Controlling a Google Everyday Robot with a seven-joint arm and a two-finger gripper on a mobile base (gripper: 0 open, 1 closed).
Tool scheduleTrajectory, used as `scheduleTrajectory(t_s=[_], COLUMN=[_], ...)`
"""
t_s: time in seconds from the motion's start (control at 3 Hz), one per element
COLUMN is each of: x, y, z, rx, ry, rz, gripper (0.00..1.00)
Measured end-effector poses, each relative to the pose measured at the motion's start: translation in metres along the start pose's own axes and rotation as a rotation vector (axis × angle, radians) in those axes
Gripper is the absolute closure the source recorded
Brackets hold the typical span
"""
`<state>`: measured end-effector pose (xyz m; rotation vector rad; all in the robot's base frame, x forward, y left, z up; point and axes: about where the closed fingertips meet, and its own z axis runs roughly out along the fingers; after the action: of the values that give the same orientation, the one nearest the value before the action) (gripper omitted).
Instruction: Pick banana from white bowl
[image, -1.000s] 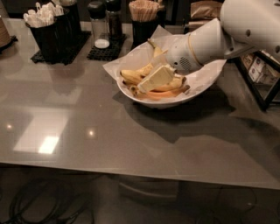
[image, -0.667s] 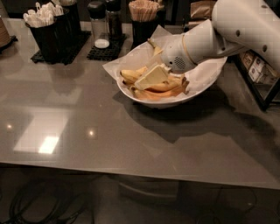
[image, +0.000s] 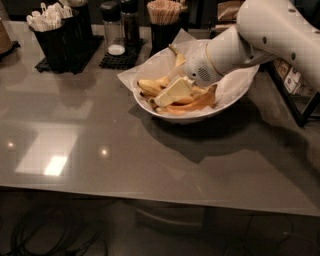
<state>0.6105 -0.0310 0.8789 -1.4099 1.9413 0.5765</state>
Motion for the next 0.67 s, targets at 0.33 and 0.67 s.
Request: scheduleTrajectory(t_s=[0.33, 0.67], x=[0.0044, 0.0051], y=[-0.0005, -0.0014], z=[0.0008, 0.0003], rx=[-0.006, -0.007], ry=[0.01, 0.014], rz=[0.013, 0.019], gripper=[0.29, 0.39])
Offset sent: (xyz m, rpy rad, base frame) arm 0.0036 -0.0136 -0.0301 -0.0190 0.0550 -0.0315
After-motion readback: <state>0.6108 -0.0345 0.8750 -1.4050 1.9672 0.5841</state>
